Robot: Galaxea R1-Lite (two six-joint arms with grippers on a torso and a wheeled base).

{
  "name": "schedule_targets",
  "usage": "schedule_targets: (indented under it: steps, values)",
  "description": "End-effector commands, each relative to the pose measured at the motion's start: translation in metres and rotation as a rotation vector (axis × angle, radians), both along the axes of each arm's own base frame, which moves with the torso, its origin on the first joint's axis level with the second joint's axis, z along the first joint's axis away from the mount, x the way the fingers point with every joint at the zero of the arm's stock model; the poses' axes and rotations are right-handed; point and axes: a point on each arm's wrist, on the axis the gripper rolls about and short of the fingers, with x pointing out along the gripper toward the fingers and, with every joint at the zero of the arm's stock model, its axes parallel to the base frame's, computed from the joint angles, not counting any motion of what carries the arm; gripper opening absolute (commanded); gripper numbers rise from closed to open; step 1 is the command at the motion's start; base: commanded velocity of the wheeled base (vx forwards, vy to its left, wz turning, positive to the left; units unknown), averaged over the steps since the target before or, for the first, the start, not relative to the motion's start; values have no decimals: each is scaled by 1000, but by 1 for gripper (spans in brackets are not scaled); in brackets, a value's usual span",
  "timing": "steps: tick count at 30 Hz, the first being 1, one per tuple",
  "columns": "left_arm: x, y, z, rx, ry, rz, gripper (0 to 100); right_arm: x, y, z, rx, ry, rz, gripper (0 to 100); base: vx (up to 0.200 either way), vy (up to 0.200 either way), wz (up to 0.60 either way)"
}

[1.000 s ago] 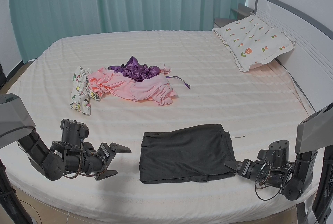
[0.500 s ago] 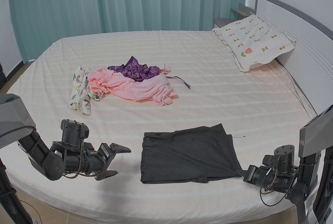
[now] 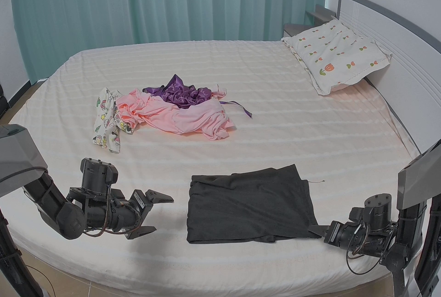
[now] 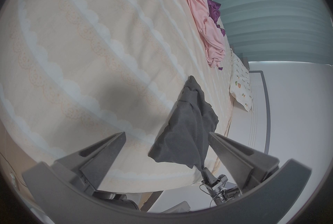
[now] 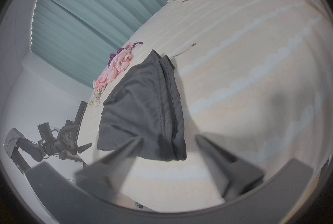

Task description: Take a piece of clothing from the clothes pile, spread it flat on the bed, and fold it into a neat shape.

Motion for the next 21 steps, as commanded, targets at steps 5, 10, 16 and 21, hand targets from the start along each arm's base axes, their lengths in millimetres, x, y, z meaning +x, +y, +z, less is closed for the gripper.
schedule_targets:
  steps: [5,10,16,21]
  values:
    - [-1,0,-1,1,6,0,100,31,-3,14,55,-132,-50,100,0,0,0]
    - [-1,0,-1,1,6,0,100,67,3,8,71,-179,-61,100,0,0,0]
    - [-2,0,-1,2,7,0,100,107,16,14,77,-196,-57,100,0,0,0]
    - [-2,0,-1,2,7,0,100,138,27,19,76,-199,-52,100,0,0,0]
